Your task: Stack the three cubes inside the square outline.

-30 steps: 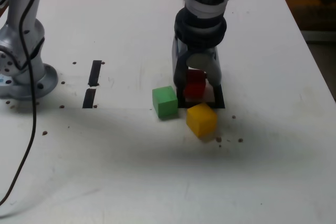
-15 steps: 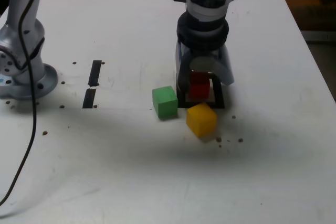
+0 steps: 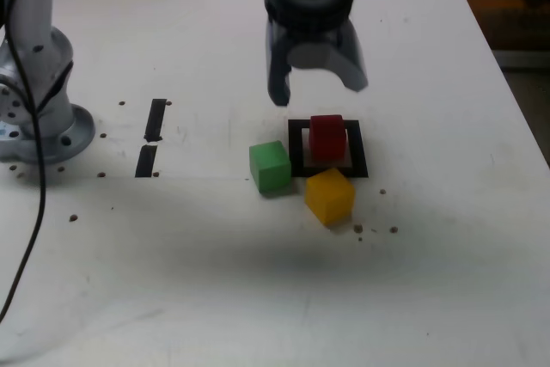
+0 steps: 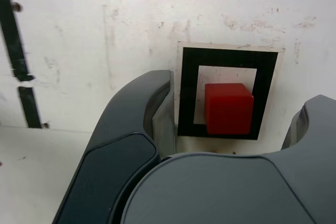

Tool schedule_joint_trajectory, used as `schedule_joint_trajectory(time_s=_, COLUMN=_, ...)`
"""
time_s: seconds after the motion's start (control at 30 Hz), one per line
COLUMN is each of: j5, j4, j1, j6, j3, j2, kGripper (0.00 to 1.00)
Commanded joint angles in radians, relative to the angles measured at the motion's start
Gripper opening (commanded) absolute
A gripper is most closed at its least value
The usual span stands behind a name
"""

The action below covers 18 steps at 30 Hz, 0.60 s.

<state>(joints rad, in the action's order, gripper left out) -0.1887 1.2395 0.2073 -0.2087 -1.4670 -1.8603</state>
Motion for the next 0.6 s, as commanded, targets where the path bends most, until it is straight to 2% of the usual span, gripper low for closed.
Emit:
schedule_joint_trajectory(time_s=0.0, j5=-0.006, j4=0.039, j1=0.012, j6=-0.013, j3=-0.033, j2=0.015, kGripper=0.84)
schedule_joint_trajectory(time_s=0.1, j5=-0.002, j4=0.086, j1=0.035, j6=-0.037, j3=-0.09, j2=0.018, kGripper=0.84)
schedule_joint_trajectory(time_s=0.2, j5=0.017, j4=0.102, j1=0.066, j6=-0.077, j3=-0.148, j2=0.004, kGripper=0.84)
schedule_joint_trajectory(time_s=0.37, j5=0.056, j4=0.1, j1=0.119, j6=-0.158, j3=-0.205, j2=-0.031, kGripper=0.86)
schedule_joint_trajectory(time_s=0.57, j5=0.098, j4=0.077, j1=0.18, j6=-0.274, j3=-0.224, j2=-0.068, kGripper=0.92)
